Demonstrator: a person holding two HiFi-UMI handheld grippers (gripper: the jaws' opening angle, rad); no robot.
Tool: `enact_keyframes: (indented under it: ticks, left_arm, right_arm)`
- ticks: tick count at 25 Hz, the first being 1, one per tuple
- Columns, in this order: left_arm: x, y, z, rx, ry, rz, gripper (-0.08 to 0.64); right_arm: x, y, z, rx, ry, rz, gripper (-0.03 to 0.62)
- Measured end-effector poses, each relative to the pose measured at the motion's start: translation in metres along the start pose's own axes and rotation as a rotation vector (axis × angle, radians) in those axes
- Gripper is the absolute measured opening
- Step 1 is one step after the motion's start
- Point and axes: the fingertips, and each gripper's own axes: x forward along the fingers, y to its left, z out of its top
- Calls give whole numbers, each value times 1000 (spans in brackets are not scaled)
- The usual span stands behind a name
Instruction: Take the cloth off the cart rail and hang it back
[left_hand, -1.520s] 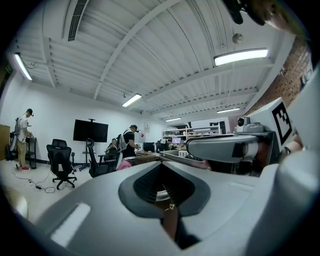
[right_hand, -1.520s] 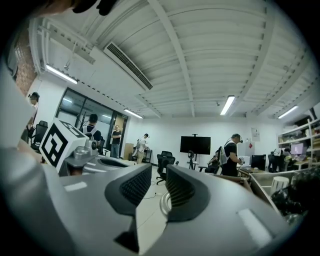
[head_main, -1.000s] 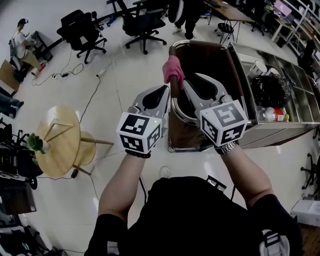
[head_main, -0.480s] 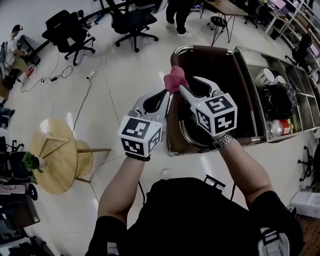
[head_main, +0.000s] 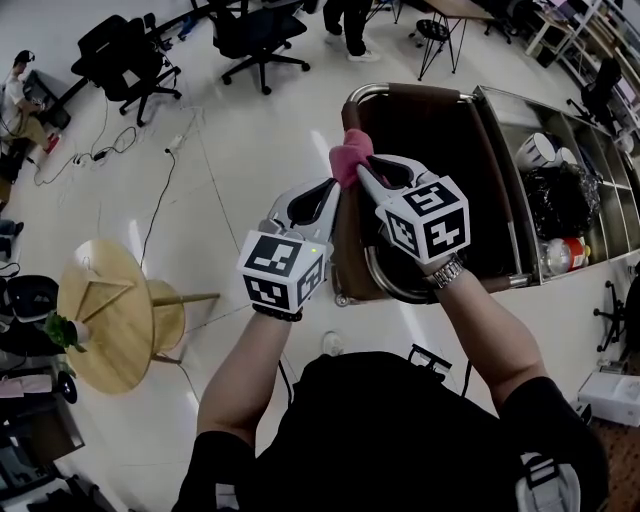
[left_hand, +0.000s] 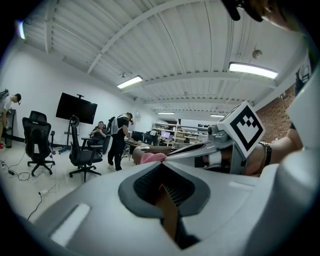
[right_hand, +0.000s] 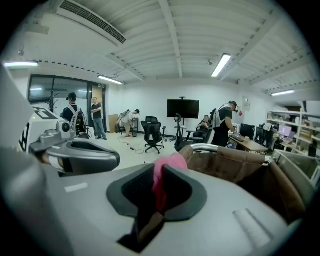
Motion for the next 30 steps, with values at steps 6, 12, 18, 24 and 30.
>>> enact_keyframes:
  ticks: [6, 12, 18, 24, 30]
  left_arm:
    - [-3, -7, 14, 2, -14, 2, -5]
    - [-23, -38, 24, 19, -43, 14, -6]
    - [-48, -91, 39, 54, -66, 32, -6]
    - [-68, -163, 51, 101, -87, 44, -5]
    - [-94, -232, 57, 133, -112, 55, -6]
  right_arm:
    - [-21, 6, 25, -17, -60, -13, 35]
    - [-72, 25, 44, -61, -148, -26, 35]
    - [-142, 46, 53, -90, -235, -22, 35]
    - [-228, 61, 57, -123, -340, -14, 35]
    - [-311, 83, 48, -151, -418, -4, 35]
